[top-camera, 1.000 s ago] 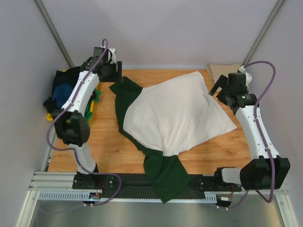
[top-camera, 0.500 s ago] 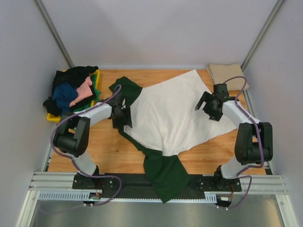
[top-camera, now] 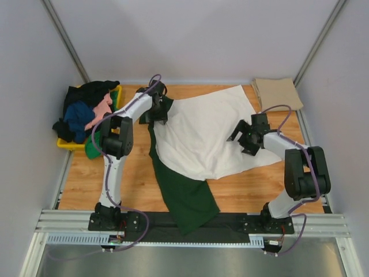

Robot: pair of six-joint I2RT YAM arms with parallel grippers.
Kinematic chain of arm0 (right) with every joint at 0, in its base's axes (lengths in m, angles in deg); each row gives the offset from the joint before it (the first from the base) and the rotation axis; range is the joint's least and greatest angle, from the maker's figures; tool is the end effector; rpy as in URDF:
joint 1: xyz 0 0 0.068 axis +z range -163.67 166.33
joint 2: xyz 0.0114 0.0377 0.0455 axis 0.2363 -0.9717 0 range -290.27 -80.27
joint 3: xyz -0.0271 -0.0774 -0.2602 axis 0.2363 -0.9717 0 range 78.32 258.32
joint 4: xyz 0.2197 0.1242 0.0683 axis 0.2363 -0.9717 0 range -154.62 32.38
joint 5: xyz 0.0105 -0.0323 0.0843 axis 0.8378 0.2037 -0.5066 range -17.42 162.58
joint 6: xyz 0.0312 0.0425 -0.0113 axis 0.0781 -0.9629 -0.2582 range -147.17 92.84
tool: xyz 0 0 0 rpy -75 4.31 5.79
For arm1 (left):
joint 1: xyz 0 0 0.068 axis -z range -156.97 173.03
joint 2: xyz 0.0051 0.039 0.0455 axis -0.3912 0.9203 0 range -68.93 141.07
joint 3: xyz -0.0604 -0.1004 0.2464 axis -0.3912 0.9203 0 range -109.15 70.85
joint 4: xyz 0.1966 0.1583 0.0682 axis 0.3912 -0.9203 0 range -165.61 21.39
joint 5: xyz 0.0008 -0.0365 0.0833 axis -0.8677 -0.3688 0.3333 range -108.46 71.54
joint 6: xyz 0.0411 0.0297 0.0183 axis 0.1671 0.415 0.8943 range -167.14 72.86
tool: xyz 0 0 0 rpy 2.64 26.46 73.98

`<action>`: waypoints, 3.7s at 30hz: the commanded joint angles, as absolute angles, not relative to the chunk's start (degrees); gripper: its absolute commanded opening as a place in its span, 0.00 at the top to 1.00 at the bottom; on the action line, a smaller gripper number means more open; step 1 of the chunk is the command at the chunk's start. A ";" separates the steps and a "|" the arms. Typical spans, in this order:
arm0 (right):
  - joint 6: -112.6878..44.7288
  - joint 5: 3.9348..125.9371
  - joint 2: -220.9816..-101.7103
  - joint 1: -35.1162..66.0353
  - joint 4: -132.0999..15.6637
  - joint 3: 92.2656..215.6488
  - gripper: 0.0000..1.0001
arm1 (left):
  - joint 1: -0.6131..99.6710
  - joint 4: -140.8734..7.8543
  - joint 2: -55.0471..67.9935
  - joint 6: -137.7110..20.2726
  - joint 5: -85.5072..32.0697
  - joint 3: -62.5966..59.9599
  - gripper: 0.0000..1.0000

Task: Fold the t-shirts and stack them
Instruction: Flatten the tshirt out, then fold the tshirt

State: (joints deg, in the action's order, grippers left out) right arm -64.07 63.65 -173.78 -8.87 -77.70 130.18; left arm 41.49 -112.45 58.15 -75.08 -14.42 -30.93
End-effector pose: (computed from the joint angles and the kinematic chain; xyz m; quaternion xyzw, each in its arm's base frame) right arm 0.3092 0.0315 0.1629 0.2491 0.9343 0.1572 0.2007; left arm 0.4422 -0.1450 0.1714 -0.0876 0.9790 -0.0395 0.1799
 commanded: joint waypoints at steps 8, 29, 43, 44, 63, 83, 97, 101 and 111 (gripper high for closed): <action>-77.00 58.68 -172.64 10.50 -73.87 128.24 0.00 | 28.31 -133.22 76.98 -65.77 -14.23 -76.91 0.31; -71.45 71.78 -145.42 3.12 -98.05 128.44 0.00 | 33.66 -123.37 -6.07 -80.61 -9.66 12.81 0.37; -86.40 78.11 -135.63 2.59 -96.65 105.48 0.01 | 45.35 -121.35 -21.91 -104.35 -8.00 39.38 0.33; -86.32 79.07 -137.29 2.59 -94.91 104.70 0.02 | 45.53 -120.48 -22.52 -104.53 -7.82 39.91 0.34; -80.96 78.20 -147.59 -1.62 -86.54 107.24 1.00 | 46.41 -109.66 -20.87 -101.90 -14.24 47.82 0.44; -74.54 78.38 -134.59 -11.29 -99.54 114.01 1.00 | 46.67 -128.81 -32.10 -97.85 -9.32 27.35 1.00; -75.51 80.05 -122.45 -12.09 -109.31 118.75 1.00 | 46.59 -138.49 -34.41 -94.96 -8.53 13.29 1.00; -73.14 77.24 -128.23 -12.00 -105.71 121.38 1.00 | 46.58 -132.87 -26.59 -91.71 -8.70 11.18 1.00; -69.44 76.97 -152.58 -12.08 -100.60 136.13 1.00 | 36.66 -119.07 1.80 -82.13 -14.24 -4.89 1.00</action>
State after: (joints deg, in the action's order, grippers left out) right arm -71.74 76.41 -147.92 -11.84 -104.84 129.94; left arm 39.28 -125.76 -2.63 -87.30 -12.44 0.31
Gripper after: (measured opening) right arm 0.023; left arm 0.007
